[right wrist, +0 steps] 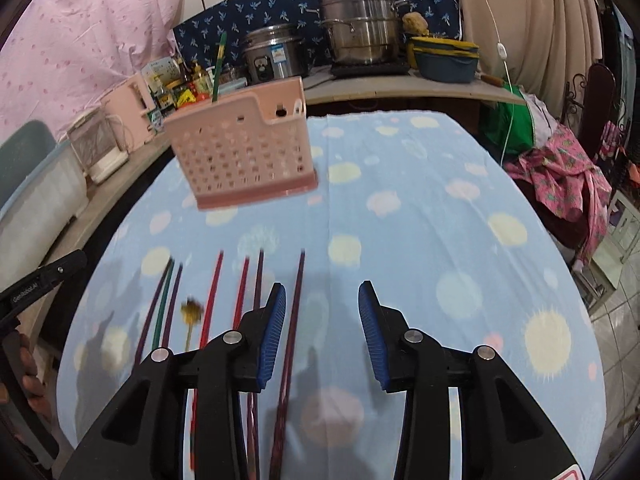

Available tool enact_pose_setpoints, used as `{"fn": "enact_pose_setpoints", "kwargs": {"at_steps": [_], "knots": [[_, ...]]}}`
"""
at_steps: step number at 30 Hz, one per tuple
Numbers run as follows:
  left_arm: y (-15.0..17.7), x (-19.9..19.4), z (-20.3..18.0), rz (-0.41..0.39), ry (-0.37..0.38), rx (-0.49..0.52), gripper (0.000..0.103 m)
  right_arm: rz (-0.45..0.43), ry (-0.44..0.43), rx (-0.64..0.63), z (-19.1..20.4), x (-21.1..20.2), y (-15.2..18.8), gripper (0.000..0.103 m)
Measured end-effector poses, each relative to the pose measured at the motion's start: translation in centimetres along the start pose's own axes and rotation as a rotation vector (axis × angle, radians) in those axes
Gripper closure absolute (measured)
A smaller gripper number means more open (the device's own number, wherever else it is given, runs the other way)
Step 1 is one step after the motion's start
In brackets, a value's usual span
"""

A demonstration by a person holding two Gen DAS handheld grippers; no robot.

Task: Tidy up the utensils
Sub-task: 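Move both open tools back over the remaining chopsticks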

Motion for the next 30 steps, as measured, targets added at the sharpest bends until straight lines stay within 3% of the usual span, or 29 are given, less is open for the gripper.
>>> {"fn": "enact_pose_setpoints", "kwargs": {"at_steps": [6,15,24,30], "knots": [[5.4,-0.5,0.6,0.072,-0.009,0.013,0.055,0.06,-0.014,0.031,0.1,-0.9,4.9,0.066],[9.6,-2.0,0.6,0.11,0.001,0.022,0.055,0.099,-0.028,0.015,1.9,-1.3,9.5,0.066],[10.9,-2.2,-0.6,0.122,0.011,0.045,0.055,0.112,-0.041,0.013,2.6,-1.3,10.6,0.075],[11.3,-2.0,-0.9,0.127,0.012,0.056,0.055,0.126,-0.042,0.021,2.5,-0.9,10.9,0.076]]}}
Point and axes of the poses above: each gripper's, at about its wrist camera, not at the fingertips, and x roughly the way its jaws point, z to its left, y to its underside, the point moved 6 cm from there along x, roughly the way its jaws point, and after that the axes turned 10 degrees about -y, right-handed, at the moved point
